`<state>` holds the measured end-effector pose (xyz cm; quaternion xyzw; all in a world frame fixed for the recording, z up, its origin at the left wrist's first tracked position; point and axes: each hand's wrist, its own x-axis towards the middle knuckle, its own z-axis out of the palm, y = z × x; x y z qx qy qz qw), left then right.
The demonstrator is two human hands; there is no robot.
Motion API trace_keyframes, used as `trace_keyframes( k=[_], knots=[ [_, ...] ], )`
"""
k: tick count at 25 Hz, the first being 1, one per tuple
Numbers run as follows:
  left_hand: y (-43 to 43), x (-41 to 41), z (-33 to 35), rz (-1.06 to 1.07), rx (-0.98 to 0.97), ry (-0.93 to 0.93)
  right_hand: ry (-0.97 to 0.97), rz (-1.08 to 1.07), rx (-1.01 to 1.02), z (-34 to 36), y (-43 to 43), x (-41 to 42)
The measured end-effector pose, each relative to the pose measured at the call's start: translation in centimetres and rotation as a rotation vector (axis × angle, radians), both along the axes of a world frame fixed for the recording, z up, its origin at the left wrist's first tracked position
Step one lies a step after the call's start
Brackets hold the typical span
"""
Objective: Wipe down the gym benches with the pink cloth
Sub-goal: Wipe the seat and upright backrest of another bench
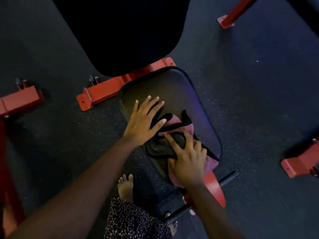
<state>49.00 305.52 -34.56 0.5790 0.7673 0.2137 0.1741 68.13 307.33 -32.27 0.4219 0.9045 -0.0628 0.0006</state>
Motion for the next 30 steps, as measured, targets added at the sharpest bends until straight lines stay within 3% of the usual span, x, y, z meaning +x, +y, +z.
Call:
trace_keyframes(
  k=[5,9,13,17,22,27,30],
  knots=[
    [0.5,0.8,-1.9,-0.124,-0.099,0.344,-0.011,-0.241,-0.004,-0.1,4.0,3.7],
    [0.4,0.6,-2.1,-0.128,-0.121,0.378,0.035,-0.592,-0.081,-0.5,6.3,4.8],
    [0.5,0.7,-1.8,-0.131,-0.124,0.38,0.115,-0.662,-0.061,-0.5,4.8,4.2],
    [0.7,0.9,-1.5,-0.098,-0.108,0.299,0.19,-0.58,-0.147,-0.4,6.1,6.0],
    [3.7,2.4,-0.9,0.034,-0.112,0.204,0.153,-0.319,-0.233,0.9,12.9,6.2],
    [4.5,3.4,-1.9,0.087,-0.116,0.33,0.134,-0.046,-0.278,1.5,21.6,-4.1],
    [4.6,3.4,-2.2,0.098,-0.125,0.353,0.097,0.043,-0.489,0.2,24.9,-11.0]
  ],
)
